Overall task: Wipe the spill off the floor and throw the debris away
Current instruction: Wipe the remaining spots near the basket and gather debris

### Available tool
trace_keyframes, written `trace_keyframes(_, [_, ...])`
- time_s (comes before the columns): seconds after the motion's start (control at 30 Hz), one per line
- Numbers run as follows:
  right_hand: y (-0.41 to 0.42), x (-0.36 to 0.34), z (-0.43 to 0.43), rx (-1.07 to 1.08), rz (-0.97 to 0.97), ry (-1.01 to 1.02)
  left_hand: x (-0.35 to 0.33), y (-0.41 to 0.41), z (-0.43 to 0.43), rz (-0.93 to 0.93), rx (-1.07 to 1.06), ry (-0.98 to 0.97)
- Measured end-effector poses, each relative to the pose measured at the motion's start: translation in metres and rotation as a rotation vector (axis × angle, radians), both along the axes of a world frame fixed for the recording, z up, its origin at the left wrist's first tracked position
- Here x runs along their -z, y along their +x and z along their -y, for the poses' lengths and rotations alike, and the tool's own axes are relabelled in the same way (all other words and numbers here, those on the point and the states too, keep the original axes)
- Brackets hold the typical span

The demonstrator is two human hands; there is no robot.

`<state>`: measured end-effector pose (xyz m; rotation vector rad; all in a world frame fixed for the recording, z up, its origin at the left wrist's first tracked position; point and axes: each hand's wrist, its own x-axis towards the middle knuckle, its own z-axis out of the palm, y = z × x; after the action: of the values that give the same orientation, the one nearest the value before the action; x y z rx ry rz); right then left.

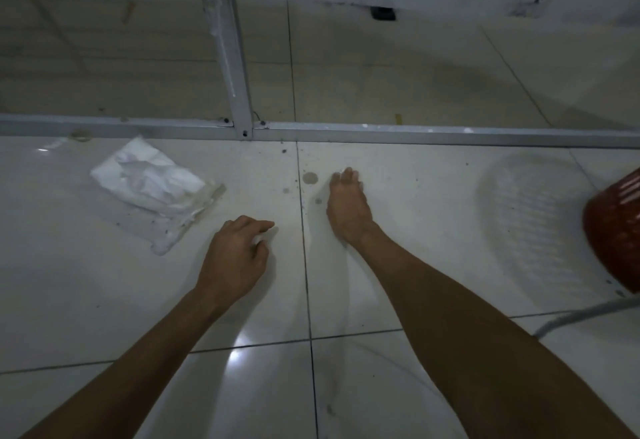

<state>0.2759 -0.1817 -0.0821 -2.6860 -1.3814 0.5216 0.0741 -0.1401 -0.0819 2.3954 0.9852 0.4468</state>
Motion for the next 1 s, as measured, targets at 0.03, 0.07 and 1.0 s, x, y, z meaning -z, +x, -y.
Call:
trace_keyframes(0.03, [-0.005, 0.000, -0.008, -0.042, -0.015, 0.023, -0.001, -0.002, -0.002, -0.004, -0.003, 0.002])
trace_keyframes(0.07, [-0.011, 0.000, -0.015, -0.084, -0.015, 0.044, -0.002, -0.004, -0.004, -0.011, -0.004, 0.002])
trace_keyframes(1.0, [-0.015, 0.019, 0.029, -0.003, 0.135, 0.172, -0.012, -0.040, -0.002, 0.036, -0.091, -0.026])
